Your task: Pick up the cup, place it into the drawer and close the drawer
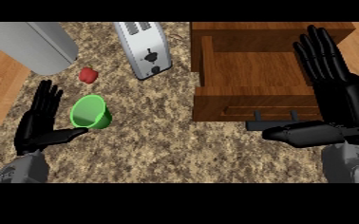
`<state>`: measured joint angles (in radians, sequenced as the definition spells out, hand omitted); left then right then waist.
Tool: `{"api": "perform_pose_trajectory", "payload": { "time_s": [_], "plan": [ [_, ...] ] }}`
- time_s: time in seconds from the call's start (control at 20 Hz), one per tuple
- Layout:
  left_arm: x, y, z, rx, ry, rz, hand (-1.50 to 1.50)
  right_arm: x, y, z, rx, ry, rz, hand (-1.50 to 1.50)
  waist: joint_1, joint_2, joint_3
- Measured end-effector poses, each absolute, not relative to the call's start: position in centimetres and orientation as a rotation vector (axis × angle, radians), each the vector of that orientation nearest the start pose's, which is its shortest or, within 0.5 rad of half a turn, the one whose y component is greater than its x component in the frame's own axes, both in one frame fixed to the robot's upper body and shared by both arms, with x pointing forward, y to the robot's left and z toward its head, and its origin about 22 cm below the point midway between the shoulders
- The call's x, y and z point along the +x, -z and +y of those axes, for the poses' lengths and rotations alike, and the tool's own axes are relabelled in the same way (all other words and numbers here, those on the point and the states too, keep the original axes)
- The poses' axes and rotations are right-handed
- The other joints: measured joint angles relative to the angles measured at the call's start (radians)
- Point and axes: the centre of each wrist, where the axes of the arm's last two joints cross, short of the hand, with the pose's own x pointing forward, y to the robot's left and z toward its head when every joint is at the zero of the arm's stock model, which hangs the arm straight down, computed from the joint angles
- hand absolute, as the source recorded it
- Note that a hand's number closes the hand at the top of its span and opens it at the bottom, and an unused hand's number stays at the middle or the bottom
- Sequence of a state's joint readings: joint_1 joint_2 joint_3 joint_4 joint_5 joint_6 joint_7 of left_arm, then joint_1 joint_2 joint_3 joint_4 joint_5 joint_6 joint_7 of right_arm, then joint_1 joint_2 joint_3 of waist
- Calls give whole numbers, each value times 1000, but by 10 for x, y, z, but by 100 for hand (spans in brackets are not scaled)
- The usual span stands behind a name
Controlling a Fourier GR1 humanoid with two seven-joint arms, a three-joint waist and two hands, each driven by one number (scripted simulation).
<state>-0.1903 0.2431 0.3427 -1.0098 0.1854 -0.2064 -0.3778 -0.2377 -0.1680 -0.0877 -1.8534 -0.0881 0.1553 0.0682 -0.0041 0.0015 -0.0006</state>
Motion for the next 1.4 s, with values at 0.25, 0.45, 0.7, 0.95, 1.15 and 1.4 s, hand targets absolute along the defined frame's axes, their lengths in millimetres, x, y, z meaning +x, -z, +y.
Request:
{"api": "perform_pose_trajectory", "payload": {
  "time_s": [0.25, 0.45, 0.7, 0.95, 1.15, 1.4],
  "plan": [
    [253, 92, 368, 114, -185, -1630, -150, 265, -137, -251, 61, -254, -2000, -150, -3, 1, 0],
    [250, 111, 378, 122, -187, -1627, -150, 265, -140, -251, 63, -260, -2002, -150, -7, 2, -1],
    [246, 128, 376, 136, -191, -1636, -150, 269, -144, -255, 60, -270, -2008, -150, -12, 4, -2],
    [244, 133, 375, 146, -189, -1640, -150, 272, -147, -250, 69, -269, -2005, -150, -16, 7, -3],
    [245, 135, 372, 147, -197, -1640, -150, 274, -154, -248, 79, -268, -2000, -150, -21, 9, -4],
    [248, 137, 366, 147, -192, -1654, -150, 273, -152, -250, 79, -266, -2009, -150, -29, 12, -5]
  ]
}}
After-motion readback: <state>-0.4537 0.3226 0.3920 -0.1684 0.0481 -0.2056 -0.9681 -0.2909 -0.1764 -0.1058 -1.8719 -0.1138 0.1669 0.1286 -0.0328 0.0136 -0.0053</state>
